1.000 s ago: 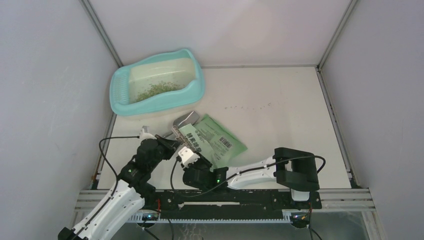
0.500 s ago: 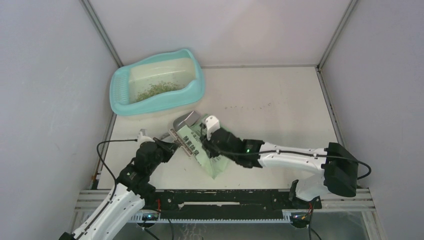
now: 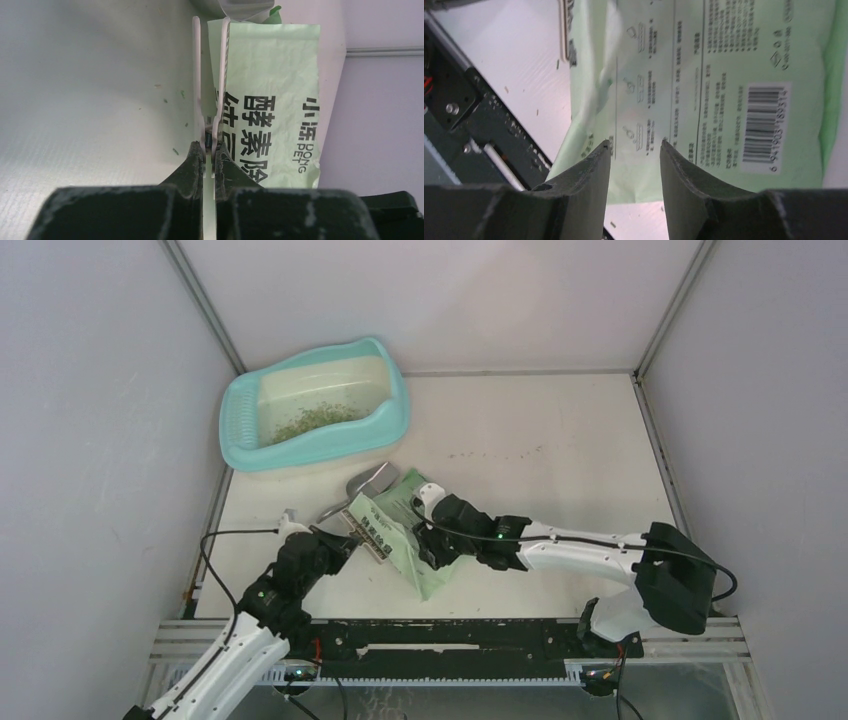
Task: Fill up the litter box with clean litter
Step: Adjust the cat litter bag at the center of the board.
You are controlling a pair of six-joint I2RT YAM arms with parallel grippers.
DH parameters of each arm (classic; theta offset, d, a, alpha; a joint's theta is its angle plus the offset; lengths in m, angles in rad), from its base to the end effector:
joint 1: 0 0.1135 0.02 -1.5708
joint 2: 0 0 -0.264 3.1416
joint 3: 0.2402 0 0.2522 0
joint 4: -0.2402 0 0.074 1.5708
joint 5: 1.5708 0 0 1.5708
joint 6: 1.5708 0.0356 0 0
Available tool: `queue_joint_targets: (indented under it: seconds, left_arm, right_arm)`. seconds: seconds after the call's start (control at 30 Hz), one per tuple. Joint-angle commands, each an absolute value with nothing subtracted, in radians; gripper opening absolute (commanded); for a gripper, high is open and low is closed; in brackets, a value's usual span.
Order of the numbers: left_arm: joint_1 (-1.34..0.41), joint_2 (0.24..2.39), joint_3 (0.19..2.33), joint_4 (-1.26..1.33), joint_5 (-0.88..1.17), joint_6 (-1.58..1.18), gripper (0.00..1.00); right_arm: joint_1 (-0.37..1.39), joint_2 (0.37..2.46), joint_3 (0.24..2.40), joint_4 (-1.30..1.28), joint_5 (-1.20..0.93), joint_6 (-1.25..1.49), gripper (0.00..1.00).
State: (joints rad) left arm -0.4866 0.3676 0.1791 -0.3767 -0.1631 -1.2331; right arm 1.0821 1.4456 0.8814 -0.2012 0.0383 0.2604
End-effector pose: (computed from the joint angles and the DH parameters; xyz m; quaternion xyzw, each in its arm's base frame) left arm 0.1067 -0.0499 0.1630 -0.3550 0.7989 -0.3174 0.3675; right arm 0.1445 0.2688 0.2192 -0.3605 0.8463 0.2299 0.3178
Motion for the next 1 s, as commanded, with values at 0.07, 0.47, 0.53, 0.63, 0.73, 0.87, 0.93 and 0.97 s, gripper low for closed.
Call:
queue_joint_targets:
  seconds: [0.07,0.47,0.53,0.63,0.73,0.87,0.93,0.97]
  left_arm:
    - [-0.533,0.354,0.181,-0.345,-0.193,-1.278,0.02]
    - [-0.618,0.394,0.209,-0.348,-0.272,-1.310,0.01]
    - [-0.618,0.382,0.210,-0.360,-0.277,-1.306,0.01]
    - [-0.618,0.374,0.210,-0.372,-0.284,-1.307,0.01]
    - [-0.618,0.377,0.210,-0.370,-0.285,-1.306,0.01]
    - [-0.618,0.382,0.215,-0.370,-0.285,-1.302,0.01]
    - [-0.618,0.378,0.213,-0.371,-0.285,-1.300,0.01]
    - [-0.617,0.378,0.213,-0.370,-0.287,-1.301,0.01]
  right_arm:
    - [1.134,1.298,0.825,-0.161,0.000,0.293,0.50]
    - [0.955,1.371,0.826,0.064,-0.383,0.334,0.54]
    - [0.934,1.406,0.854,0.065,-0.399,0.329,0.54]
    - [0.906,1.463,0.899,0.077,-0.461,0.333,0.55]
    - [0.897,1.529,0.940,0.084,-0.521,0.334,0.55]
    - [0.890,1.540,0.942,0.116,-0.547,0.352,0.55]
    - [0.888,1.543,0.943,0.131,-0.559,0.356,0.56]
    - [0.887,1.548,0.947,0.129,-0.566,0.358,0.56]
